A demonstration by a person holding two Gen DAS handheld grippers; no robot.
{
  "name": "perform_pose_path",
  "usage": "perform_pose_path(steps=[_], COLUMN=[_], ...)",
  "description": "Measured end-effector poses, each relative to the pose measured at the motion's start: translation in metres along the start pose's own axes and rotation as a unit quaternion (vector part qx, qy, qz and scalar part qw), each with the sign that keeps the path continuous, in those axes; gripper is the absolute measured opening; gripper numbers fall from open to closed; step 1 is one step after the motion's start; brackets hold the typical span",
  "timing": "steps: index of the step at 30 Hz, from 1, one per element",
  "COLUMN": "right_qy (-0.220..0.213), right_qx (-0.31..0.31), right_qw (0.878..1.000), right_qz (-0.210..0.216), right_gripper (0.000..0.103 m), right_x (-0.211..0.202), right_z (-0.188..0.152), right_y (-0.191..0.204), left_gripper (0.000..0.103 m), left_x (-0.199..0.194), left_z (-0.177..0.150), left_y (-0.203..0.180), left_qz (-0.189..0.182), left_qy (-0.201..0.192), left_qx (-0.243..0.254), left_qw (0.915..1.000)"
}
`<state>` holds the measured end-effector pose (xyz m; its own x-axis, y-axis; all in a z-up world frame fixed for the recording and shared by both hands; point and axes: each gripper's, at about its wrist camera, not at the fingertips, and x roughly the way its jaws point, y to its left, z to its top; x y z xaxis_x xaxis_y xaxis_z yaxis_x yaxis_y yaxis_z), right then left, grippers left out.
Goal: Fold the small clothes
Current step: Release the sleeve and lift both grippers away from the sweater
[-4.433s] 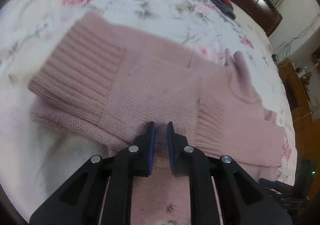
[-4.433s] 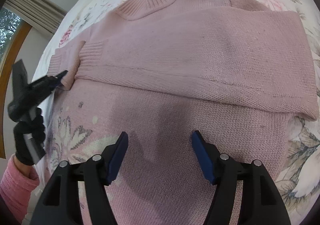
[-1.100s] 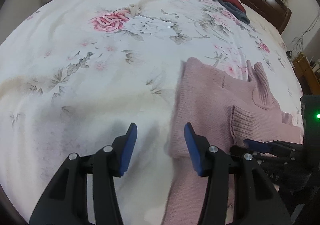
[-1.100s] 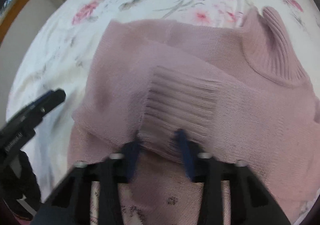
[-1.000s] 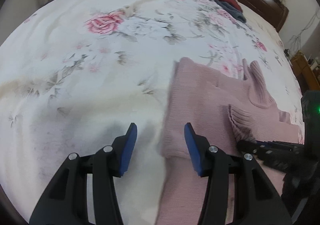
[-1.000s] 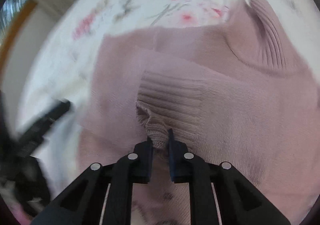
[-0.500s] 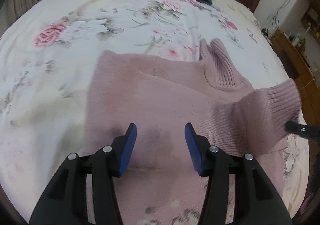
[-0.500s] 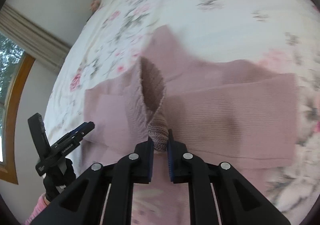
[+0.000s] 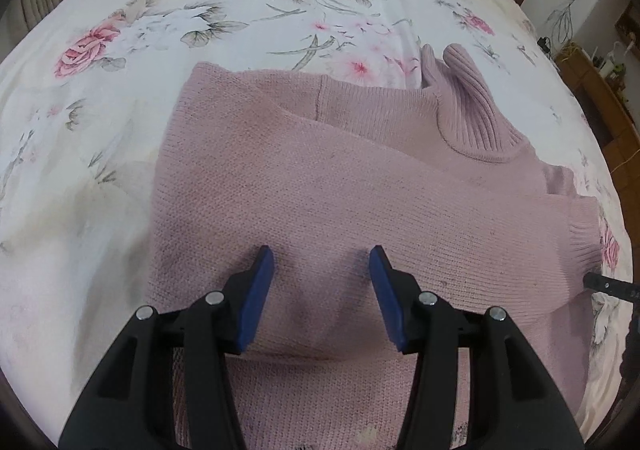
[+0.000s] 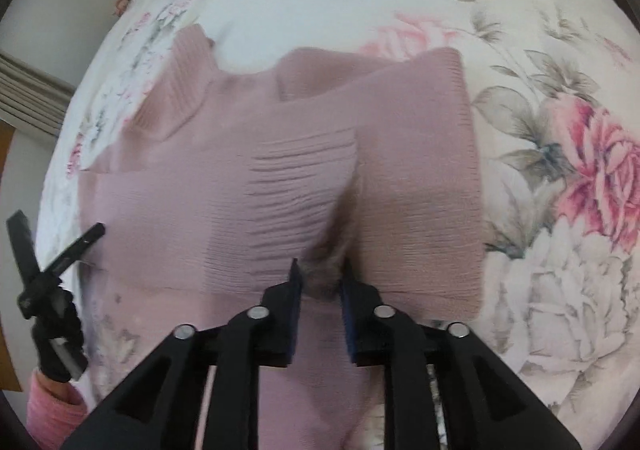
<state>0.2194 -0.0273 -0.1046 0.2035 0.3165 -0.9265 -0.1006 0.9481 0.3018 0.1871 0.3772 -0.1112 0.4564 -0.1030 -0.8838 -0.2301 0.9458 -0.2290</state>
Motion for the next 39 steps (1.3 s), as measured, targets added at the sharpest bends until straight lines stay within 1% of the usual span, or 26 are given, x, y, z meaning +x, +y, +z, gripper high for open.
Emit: perform_pose_path(steps=[2, 3, 5, 7, 8, 10, 13, 15, 18, 20, 22, 24, 29, 30, 33, 34, 35, 36, 37, 39], right_qy=[-0.012, -0.019, -0.043, -0.057, -0.058, -0.052, -0.036, -0.029, -0.013, -0.006, -0.004, -0.005, 0.001, 0.003, -0.016, -0.025, -0.029, -0.032, -0.034, -0.036], right_qx=[0.015, 0.015, 0.014, 0.002, -0.007, -0.034, -0.052, -0.049, -0.038, -0.034, -0.023, -0.022, -0.039, -0.043, -0.061, -0.066, -0.067, -0.067, -0.07, -0.079], right_qw=[1.0, 1.0, 0.999, 0.998, 0.998, 0.998, 0.998, 0.998, 0.999, 0.999, 1.0, 1.0, 0.999, 0.999, 0.998, 0.997, 0.997, 0.997, 0.996, 0.995], right_qz=[0.003, 0.0, -0.003, 0.019, 0.025, 0.027, 0.022, 0.013, 0.002, 0.003, 0.016, 0.019, 0.0, -0.003, 0.011, 0.017, 0.024, 0.036, 0.045, 0.052], right_gripper=[0.02, 0.022, 0.022, 0.022, 0.022, 0.022, 0.022, 0.022, 0.022, 0.021, 0.021, 0.021, 0.022, 0.024, 0.034, 0.038, 0.039, 0.039, 0.039, 0.039], right_x=[-0.009, -0.015, -0.03, -0.04, -0.042, -0.039, -0.028, -0.02, -0.011, -0.003, 0.001, 0.001, 0.0, -0.002, -0.011, -0.015, -0.016, -0.015, -0.012, -0.002], right_z=[-0.002, -0.003, -0.002, 0.0, 0.001, 0.003, 0.001, -0.001, -0.004, -0.005, -0.006, -0.008, -0.007, -0.003, 0.018, 0.029, 0.039, 0.052, 0.067, 0.093], right_y=[-0.008, -0.011, -0.011, -0.003, 0.003, 0.02, 0.032, 0.03, 0.019, 0.012, 0.004, 0.002, 0.009, 0.013, 0.029, 0.035, 0.039, 0.045, 0.05, 0.06], left_gripper=[0.05, 0.05, 0.05, 0.05, 0.052, 0.055, 0.055, 0.055, 0.055, 0.055, 0.055, 0.055, 0.056, 0.056, 0.056, 0.059, 0.062, 0.063, 0.063, 0.063], left_x=[-0.003, -0.007, -0.016, -0.026, -0.028, -0.028, -0.02, -0.012, 0.0, 0.006, 0.006, 0.007, 0.005, 0.002, -0.012, -0.013, -0.012, -0.011, -0.004, 0.009], left_z=[0.001, 0.002, 0.003, 0.004, 0.004, 0.004, 0.004, 0.002, -0.001, -0.005, -0.008, -0.01, -0.005, -0.003, 0.017, 0.024, 0.034, 0.042, 0.057, 0.079], left_y=[0.0, -0.001, -0.005, -0.016, -0.022, -0.035, -0.043, -0.041, -0.029, -0.023, -0.019, -0.02, -0.026, -0.028, -0.043, -0.048, -0.053, -0.056, -0.062, -0.07], left_qz=[-0.001, 0.001, -0.002, -0.008, -0.009, -0.016, -0.014, -0.002, 0.008, 0.016, 0.01, 0.013, 0.024, 0.022, 0.019, 0.021, 0.025, 0.025, 0.021, 0.018], left_qy=[0.002, -0.001, -0.016, -0.031, -0.034, -0.033, -0.023, -0.017, -0.004, -0.001, -0.006, -0.009, 0.0, -0.001, -0.032, -0.039, -0.045, -0.047, -0.046, -0.043], left_qx=[-0.002, -0.004, -0.002, 0.01, 0.019, 0.035, 0.048, 0.051, 0.042, 0.039, 0.04, 0.046, 0.053, 0.055, 0.088, 0.096, 0.102, 0.105, 0.111, 0.123], left_qw=[1.0, 1.0, 0.9999, 0.9994, 0.9992, 0.9987, 0.9985, 0.9986, 0.9991, 0.9991, 0.9991, 0.9988, 0.9983, 0.9982, 0.9954, 0.9944, 0.9934, 0.993, 0.9925, 0.9913])
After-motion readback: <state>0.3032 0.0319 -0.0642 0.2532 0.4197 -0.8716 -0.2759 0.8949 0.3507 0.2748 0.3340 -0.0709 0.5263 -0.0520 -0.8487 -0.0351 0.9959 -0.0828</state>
